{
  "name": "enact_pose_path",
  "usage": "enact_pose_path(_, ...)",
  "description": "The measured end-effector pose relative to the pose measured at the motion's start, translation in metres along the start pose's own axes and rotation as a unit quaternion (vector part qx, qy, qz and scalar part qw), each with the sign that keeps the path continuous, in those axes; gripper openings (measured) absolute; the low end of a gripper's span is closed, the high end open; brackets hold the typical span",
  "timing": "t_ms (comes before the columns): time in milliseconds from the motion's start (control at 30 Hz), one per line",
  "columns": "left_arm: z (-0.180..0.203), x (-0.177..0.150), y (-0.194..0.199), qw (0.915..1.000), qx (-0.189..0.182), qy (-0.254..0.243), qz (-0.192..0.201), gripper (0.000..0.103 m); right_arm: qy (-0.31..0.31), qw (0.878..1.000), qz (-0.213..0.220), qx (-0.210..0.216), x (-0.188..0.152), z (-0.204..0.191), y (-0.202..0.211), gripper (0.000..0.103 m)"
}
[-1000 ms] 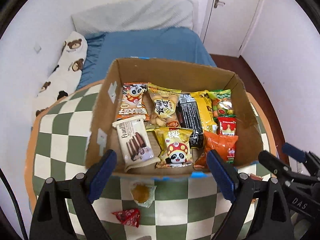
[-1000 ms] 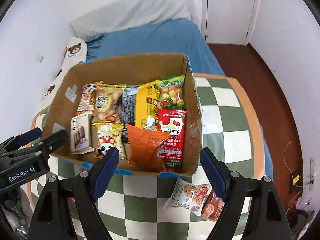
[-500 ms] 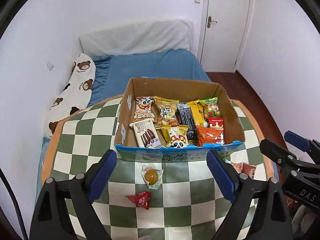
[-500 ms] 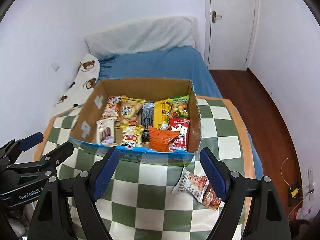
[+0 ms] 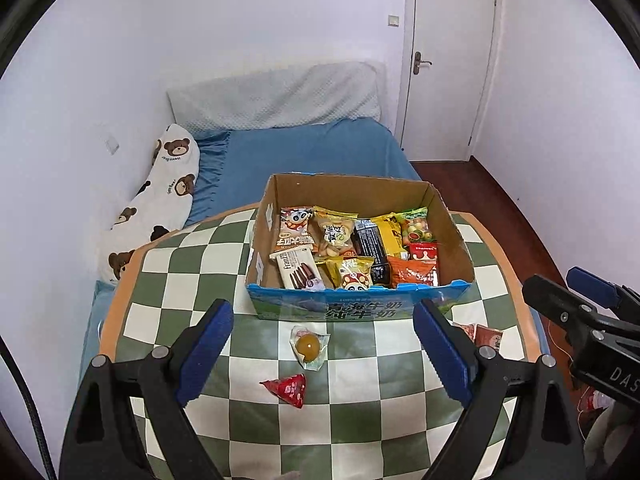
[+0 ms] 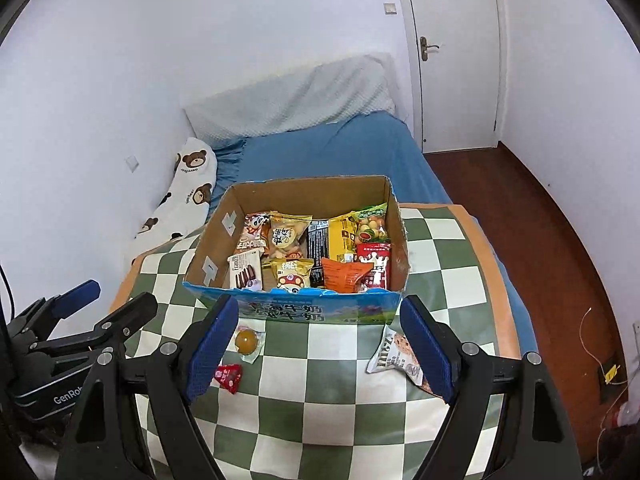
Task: Organize snacks
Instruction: 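Move both tools back over the remaining snacks on the mat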
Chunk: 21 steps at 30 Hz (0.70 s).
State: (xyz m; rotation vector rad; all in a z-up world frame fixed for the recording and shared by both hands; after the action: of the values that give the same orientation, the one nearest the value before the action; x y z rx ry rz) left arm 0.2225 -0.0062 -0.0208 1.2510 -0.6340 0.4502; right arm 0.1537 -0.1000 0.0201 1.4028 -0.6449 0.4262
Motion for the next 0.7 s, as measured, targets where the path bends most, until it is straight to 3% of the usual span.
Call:
enact_pose_path(167, 0.000, -0.002, 0.002, 1.0000, 0.002, 0.000, 0.004, 0.092, -0.002, 1.000, 0.003, 0.001, -0.001, 0.002, 0.004, 0.087)
enact_pose_path(200, -0.002, -0.002, 0.001, 1.0000, 0.001, 0.003, 0.005, 0.092, -0.001, 1.000, 0.002, 0.000, -0.002, 0.002, 0.003, 0.097)
enact_pose_path(300, -0.010, -0.006, -0.008, 0.9999, 0.002, 0.015, -0.006, 0.103, -0.005, 1.000, 0.002, -0.013, -0.005, 0.008, -0.003, 0.101)
enact_pose_path(367, -0.018, -0.011, -0.016, 0.9995, 0.008, 0.027, -0.015, 0.103, -0.011, 1.000, -0.007, -0.010, -0.009, 0.014, -0.014, 0.101)
enact_pose_path(533, -0.058, -0.036, -0.050, 0.9946, 0.025, 0.082, -0.058, 0.103, -0.065, 0.995, -0.081, -0.001, -0.033, 0.048, -0.071, 0.101)
enact_pose_path(700, -0.102, -0.076, -0.087, 0.9820, 0.055, 0.142, -0.111, 0.103, -0.091, 0.984, -0.155, -0.015, -0.066, 0.077, -0.141, 0.101)
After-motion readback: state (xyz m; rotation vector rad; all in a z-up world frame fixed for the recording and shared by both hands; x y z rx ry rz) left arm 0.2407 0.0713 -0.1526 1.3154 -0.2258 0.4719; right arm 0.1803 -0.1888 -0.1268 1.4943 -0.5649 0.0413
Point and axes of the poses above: each gripper's, at about its wrist camera, not at the fingertips, and y roughly against the way its jaws point, z to its right, x to its top, the point moved 5 cm from there along -y, roughly the way its jaws point, and after that the axes turned 15 degrees about -x, right-handed, at the moved point
